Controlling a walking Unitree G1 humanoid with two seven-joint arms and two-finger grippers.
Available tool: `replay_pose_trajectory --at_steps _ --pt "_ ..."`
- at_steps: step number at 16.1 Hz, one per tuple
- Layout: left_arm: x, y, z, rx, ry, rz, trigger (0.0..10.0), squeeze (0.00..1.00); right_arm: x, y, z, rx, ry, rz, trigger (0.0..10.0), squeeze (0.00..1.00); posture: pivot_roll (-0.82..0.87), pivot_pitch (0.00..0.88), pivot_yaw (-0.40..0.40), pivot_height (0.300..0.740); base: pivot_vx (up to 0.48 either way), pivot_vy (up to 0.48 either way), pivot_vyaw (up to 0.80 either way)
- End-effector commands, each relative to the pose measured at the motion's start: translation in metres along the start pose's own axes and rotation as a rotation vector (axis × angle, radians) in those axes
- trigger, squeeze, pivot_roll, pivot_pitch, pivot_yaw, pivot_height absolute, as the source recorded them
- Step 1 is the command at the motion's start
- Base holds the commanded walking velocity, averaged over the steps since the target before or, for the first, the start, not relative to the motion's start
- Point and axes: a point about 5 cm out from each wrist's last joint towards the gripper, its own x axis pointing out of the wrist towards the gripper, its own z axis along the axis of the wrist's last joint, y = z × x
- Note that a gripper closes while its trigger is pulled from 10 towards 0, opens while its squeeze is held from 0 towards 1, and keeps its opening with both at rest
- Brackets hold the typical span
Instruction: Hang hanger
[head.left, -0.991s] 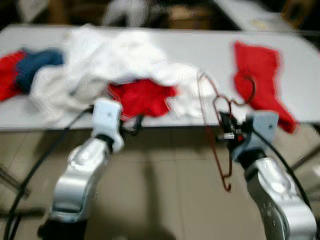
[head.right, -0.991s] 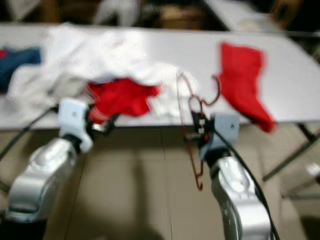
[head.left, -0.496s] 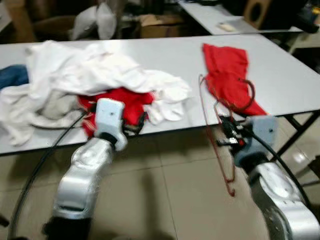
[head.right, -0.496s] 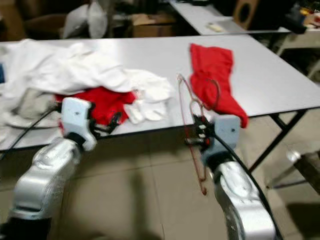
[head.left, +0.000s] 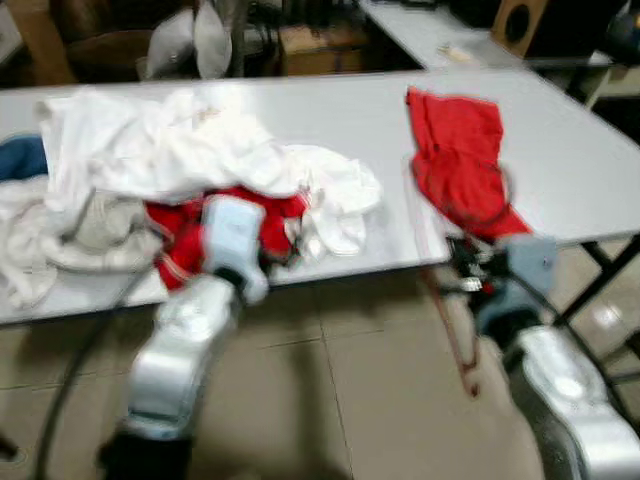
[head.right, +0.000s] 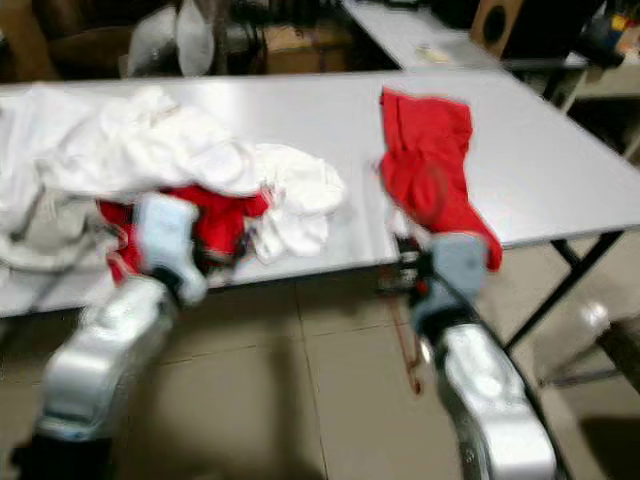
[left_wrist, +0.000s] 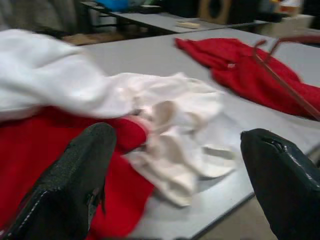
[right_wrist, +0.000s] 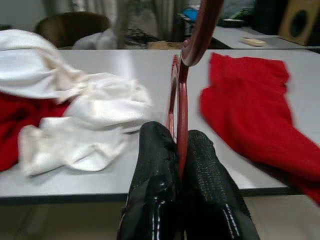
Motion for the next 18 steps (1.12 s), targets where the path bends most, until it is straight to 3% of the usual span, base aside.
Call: replay_pose_trajectory --at_steps 1,4,11,15,16,17,18 --pt "-0.002 0.007 0.001 0.017 0.0 0.017 10.0 0.82 0.002 0.004 0.001 0.012 -0.001 0.021 10.0 0.0 -0.04 0.034 -0.031 0.74 0.274 0.0 -0.8" --pt "-0.002 0.007 -0.001 0.03 0.006 0.002 10.0 0.82 0.002 0.003 0.0 -0.012 -0.003 0.019 10.0 0.0 -0.04 0.025 -0.02 0.74 0.271 0.0 -0.68" --pt "0.003 0.004 -0.004 0.056 0.016 -0.032 10.0 0.82 -0.004 -0.009 0.0 -0.041 -0.005 -0.017 10.0 0.0 -0.06 0.018 0.002 0.74 0.272 0.0 0.0" --pt "0.004 0.003 -0.011 0.111 0.055 -0.068 10.0 0.81 -0.01 -0.01 -0.002 -0.054 0.003 -0.026 10.0 0.0 -0.08 0.021 0.014 0.74 0.263 0.0 0.0" --pt "0.004 0.002 -0.02 0.166 0.121 -0.113 10.0 0.76 -0.013 -0.011 -0.003 -0.057 0.008 -0.036 10.0 0.0 -0.09 0.022 0.021 0.74 0.0 0.0 0.0" --pt "0.004 0.002 -0.027 0.224 0.166 -0.149 10.0 0.64 -0.014 -0.012 -0.003 -0.057 0.009 -0.042 10.0 0.0 -0.09 0.023 0.023 0.74 0.0 0.0 0.0" --pt "0.005 0.003 -0.035 0.27 0.225 -0.187 10.0 0.08 -0.015 -0.013 -0.004 -0.056 0.012 -0.048 10.0 0.0 -0.09 0.029 0.025 0.74 0.0 0.0 0.0"
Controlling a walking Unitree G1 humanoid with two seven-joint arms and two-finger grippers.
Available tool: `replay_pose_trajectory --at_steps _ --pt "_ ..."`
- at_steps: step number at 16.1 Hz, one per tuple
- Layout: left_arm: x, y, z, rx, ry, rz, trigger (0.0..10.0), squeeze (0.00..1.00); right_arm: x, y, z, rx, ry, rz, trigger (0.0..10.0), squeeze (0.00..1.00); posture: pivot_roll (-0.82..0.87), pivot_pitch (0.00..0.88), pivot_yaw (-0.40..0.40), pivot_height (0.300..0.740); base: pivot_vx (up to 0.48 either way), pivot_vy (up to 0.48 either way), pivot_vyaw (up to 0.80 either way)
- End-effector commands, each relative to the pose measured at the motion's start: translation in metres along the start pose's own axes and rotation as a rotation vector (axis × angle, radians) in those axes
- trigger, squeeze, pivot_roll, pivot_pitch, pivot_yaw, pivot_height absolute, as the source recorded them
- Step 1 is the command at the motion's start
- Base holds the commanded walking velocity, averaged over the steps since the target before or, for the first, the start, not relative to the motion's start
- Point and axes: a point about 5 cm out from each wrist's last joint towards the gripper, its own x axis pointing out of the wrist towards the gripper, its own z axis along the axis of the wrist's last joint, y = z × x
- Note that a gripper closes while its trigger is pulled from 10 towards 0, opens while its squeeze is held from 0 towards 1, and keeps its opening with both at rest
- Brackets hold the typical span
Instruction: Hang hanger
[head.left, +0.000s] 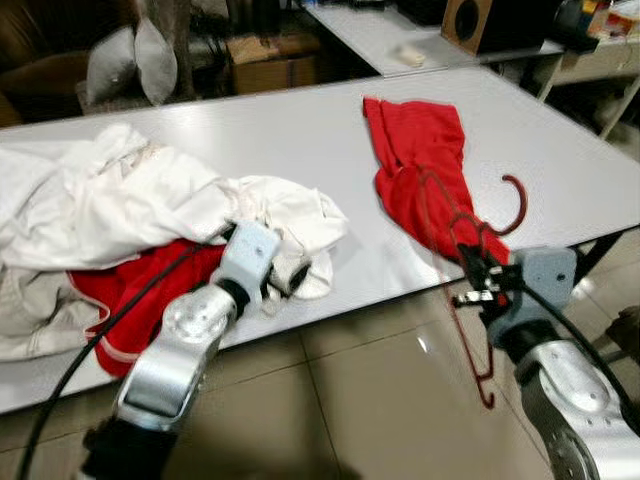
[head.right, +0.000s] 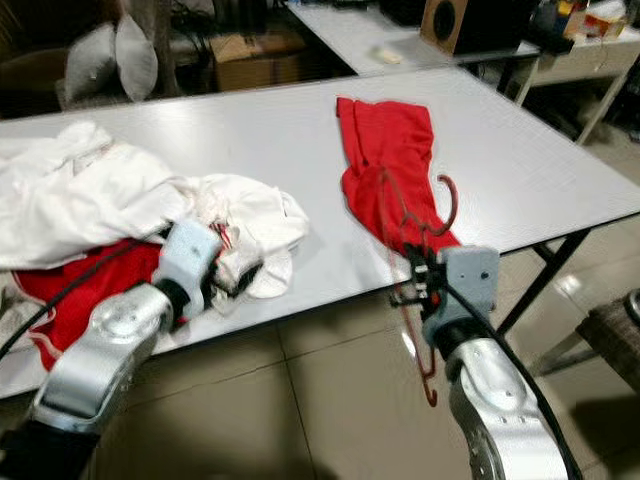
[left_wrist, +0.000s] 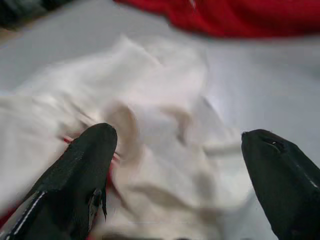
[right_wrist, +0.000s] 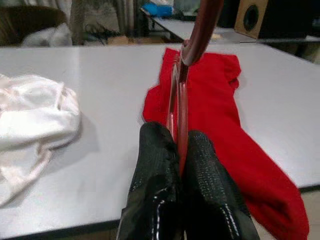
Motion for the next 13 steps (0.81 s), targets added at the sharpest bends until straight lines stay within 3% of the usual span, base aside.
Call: replay_pose_trajectory --at_steps 1,3,5,6,7,13 --pt "0.004 -0.004 -0.005 0.013 0.045 -0.039 10.0 0.02 -0.002 -0.003 0.002 -0.007 -0.008 -0.015 10.0 0.0 -0.09 0.031 0.025 0.74 0.0 0.0 0.0" --pt "0.014 -0.005 -0.02 -0.048 0.091 -0.078 10.0 0.0 -0.003 -0.002 0.001 -0.004 -0.005 -0.024 10.0 0.0 -0.09 0.039 0.024 0.74 0.0 0.0 0.0" --pt "0.02 -0.004 -0.03 0.028 0.137 -0.083 10.0 0.0 -0.005 -0.002 0.001 -0.004 -0.002 -0.029 10.0 0.0 -0.1 0.042 0.025 0.74 0.0 0.0 0.0" --pt "0.024 -0.003 -0.037 0.075 0.169 -0.082 4.9 0.0 -0.008 -0.003 0.001 -0.004 0.004 -0.037 10.0 0.0 -0.11 0.065 0.034 0.74 0.0 0.0 0.0" --pt "0.029 0.001 -0.04 0.039 0.175 -0.045 0.0 0.0 -0.013 -0.004 0.0 -0.006 0.011 -0.051 10.0 0.0 -0.12 0.076 0.042 0.74 0.0 0.0 0.0" --pt "0.033 -0.006 -0.034 -0.023 0.099 -0.07 0.0 0.0 -0.045 -0.013 -0.005 -0.011 0.058 -0.142 10.0 0.0 -0.17 0.122 0.079 0.74 0.0 0.0 0.0"
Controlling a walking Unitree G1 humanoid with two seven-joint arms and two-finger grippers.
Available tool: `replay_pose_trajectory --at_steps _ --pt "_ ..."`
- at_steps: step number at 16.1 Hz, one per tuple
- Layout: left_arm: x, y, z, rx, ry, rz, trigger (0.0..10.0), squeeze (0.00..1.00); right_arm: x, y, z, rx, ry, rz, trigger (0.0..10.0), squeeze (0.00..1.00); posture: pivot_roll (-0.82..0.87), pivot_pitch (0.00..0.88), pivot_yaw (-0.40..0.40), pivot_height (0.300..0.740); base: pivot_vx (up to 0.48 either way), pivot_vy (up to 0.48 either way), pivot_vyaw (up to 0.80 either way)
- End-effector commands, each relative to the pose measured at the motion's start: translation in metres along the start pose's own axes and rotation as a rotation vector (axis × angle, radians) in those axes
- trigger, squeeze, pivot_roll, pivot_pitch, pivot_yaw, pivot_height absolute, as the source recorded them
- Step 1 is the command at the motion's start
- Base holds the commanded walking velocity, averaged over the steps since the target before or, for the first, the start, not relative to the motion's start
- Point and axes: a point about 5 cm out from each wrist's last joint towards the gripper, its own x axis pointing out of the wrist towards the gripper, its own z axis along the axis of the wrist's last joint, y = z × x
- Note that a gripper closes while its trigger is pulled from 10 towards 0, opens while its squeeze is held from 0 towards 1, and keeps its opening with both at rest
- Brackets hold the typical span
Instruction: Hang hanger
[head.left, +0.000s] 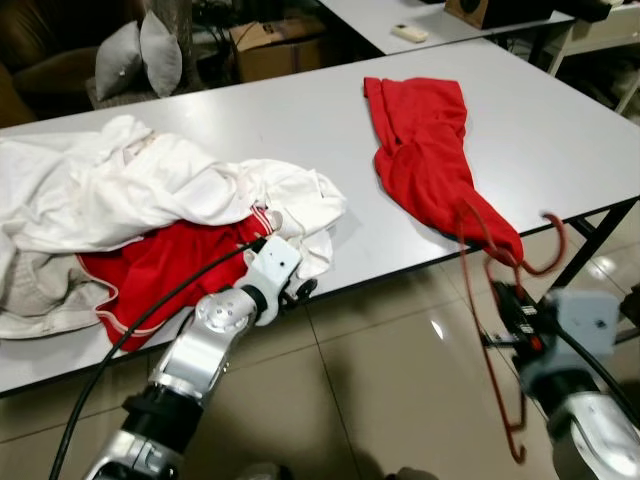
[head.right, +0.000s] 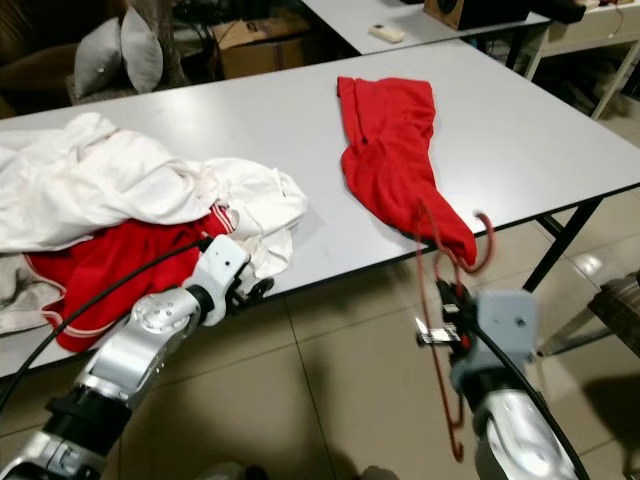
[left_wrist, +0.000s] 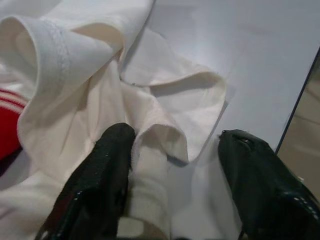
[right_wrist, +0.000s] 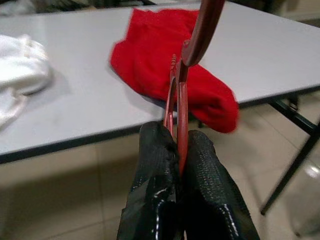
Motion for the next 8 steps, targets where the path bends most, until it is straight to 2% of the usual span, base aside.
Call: replay_pose_trajectory --at_steps 1,4,8 --pt "-0.001 -0.004 -0.003 -0.01 0.007 -0.021 0.0 0.0 -0.004 0.0 0.005 0.001 -0.016 0.0 10.0 0.0 -0.16 0.117 0.07 0.74 0.0 0.0 0.0" --pt "0.004 0.001 0.005 -0.063 -0.041 -0.001 0.0 0.0 0.007 0.0 0.009 -0.022 -0.047 0.015 10.0 0.0 -0.17 0.069 0.073 0.74 0.0 0.0 0.0" --pt "0.008 0.003 0.009 -0.077 -0.055 0.008 0.0 0.0 0.021 0.001 0.014 -0.032 -0.079 0.025 10.0 0.0 -0.16 0.026 0.048 0.74 0.0 0.0 0.0"
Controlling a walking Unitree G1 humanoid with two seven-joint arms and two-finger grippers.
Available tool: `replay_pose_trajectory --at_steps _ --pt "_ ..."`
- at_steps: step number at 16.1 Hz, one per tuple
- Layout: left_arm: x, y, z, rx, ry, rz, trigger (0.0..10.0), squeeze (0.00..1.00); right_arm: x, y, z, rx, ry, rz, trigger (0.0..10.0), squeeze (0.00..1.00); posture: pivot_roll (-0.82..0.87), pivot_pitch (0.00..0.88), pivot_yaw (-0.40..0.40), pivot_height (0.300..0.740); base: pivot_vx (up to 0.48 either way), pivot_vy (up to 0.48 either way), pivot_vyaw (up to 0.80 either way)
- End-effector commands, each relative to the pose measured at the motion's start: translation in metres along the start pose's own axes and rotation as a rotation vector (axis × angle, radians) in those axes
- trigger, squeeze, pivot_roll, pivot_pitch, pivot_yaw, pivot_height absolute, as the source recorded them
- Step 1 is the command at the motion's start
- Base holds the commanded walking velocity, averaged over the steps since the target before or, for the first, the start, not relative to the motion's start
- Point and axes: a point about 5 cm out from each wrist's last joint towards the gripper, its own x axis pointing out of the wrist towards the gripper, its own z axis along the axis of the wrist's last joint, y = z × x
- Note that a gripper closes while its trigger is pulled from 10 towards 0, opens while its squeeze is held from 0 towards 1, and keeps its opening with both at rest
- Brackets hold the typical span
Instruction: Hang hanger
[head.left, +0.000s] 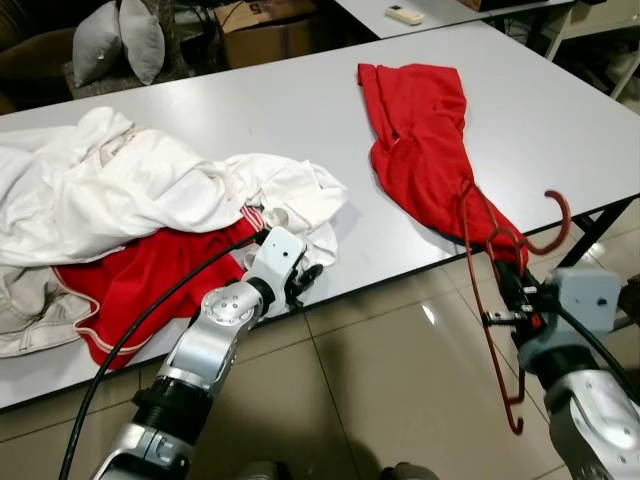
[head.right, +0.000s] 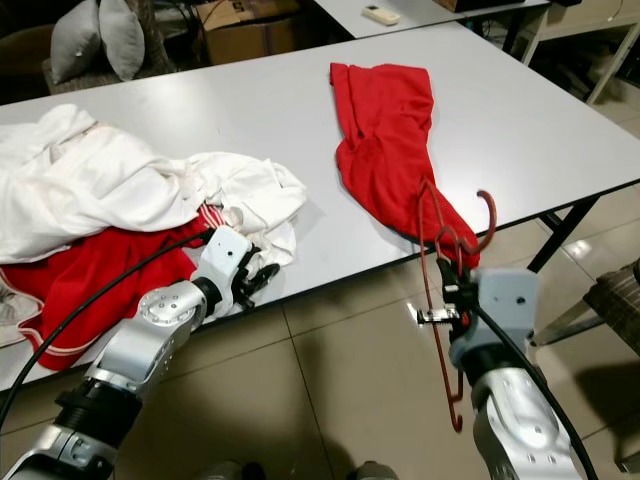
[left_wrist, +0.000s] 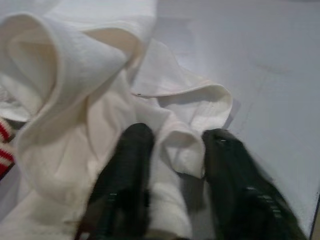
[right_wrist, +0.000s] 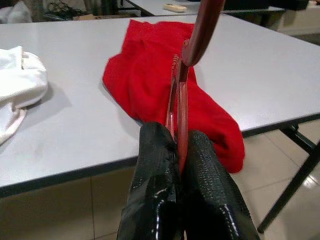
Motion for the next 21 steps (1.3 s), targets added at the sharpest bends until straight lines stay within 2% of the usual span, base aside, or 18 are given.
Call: replay_pose_trajectory --at_steps 1,4,6,8,11,12,13,14,15,16,17,18,19,20,21 --pt "0.0 0.002 -0.001 -0.006 0.006 0.005 0.0 0.0 0.0 -0.001 0.0 -0.011 -0.004 -0.002 10.0 0.0 -0.16 0.025 0.047 0.74 0.0 0.0 0.0" --pt "0.005 0.0 0.008 -0.071 -0.056 0.015 0.0 0.0 0.003 -0.004 0.001 -0.02 -0.011 -0.002 10.0 0.0 -0.16 0.021 0.037 0.74 0.0 0.0 0.0" --pt "0.015 -0.001 0.024 -0.126 -0.118 0.029 0.0 0.0 0.003 -0.005 0.001 -0.023 -0.012 -0.008 10.0 0.0 -0.17 0.02 0.039 0.74 0.0 0.0 0.0" --pt "0.028 -0.002 0.053 -0.166 -0.204 0.005 0.0 0.0 0.004 -0.007 0.001 -0.026 -0.014 -0.022 10.0 0.0 -0.17 0.019 0.042 0.74 0.0 0.0 0.0" --pt "0.045 0.002 0.106 -0.198 -0.338 -0.015 0.0 0.0 0.004 -0.01 0.0 -0.026 -0.017 -0.043 10.0 0.0 -0.17 0.015 0.052 0.74 0.0 0.0 0.0" --pt "0.049 0.002 0.12 -0.185 -0.367 -0.018 0.0 0.0 0.004 -0.01 0.0 -0.026 -0.017 -0.044 10.0 0.0 -0.17 0.015 0.054 0.74 0.0 0.0 0.0" --pt "0.051 -0.004 0.128 -0.083 -0.373 -0.053 0.0 0.0 0.003 -0.009 0.0 -0.025 -0.018 -0.046 10.0 0.0 -0.18 0.013 0.064 0.74 0.0 0.0 0.0" --pt "0.053 -0.007 0.122 0.025 -0.321 -0.064 0.0 0.0 0.002 -0.008 0.0 -0.022 -0.018 -0.051 10.0 0.0 -0.18 0.015 0.065 0.74 0.0 0.0 0.0" --pt "0.054 -0.006 0.114 0.067 -0.283 -0.053 0.0 0.0 0.002 -0.008 0.0 -0.02 -0.018 -0.054 10.0 0.0 -0.18 0.016 0.065 0.74 0.0 0.0 0.0" --pt "0.05 0.002 0.099 0.053 -0.246 -0.003 10.0 0.0 0.001 -0.008 -0.001 -0.018 -0.014 -0.054 10.0 0.0 -0.18 0.021 0.062 0.74 0.0 0.0 0.0" --pt "0.044 0.011 0.084 0.071 -0.207 0.032 10.0 0.0 0.0 -0.008 -0.002 -0.017 -0.01 -0.051 10.0 0.0 -0.17 0.025 0.058 0.74 0.0 0.0 0.0" --pt "0.039 0.017 0.073 0.131 -0.173 0.047 10.0 0.0 -0.001 -0.008 -0.003 -0.016 -0.006 -0.047 10.0 0.0 -0.17 0.027 0.054 0.74 0.0 0.0 0.0" --pt "0.025 0.031 0.052 0.201 -0.101 0.083 10.0 0.0 0.0 -0.007 -0.004 -0.015 0.001 -0.034 10.0 0.0 -0.16 0.032 0.042 0.74 0.0 0.0 0.0" --pt "0.022 0.034 0.049 0.21 -0.09 0.091 10.0 0.0 0.001 -0.007 -0.004 -0.015 0.001 -0.032 10.0 0.0 -0.16 0.032 0.042 0.74 0.0 0.0 0.0" --pt "0.013 0.043 0.04 0.267 -0.047 0.14 10.0 0.0 0.003 -0.005 -0.004 -0.015 0.001 -0.019 10.0 0.0 -0.14 0.036 0.035 0.74 0.0 0.0 0.0"
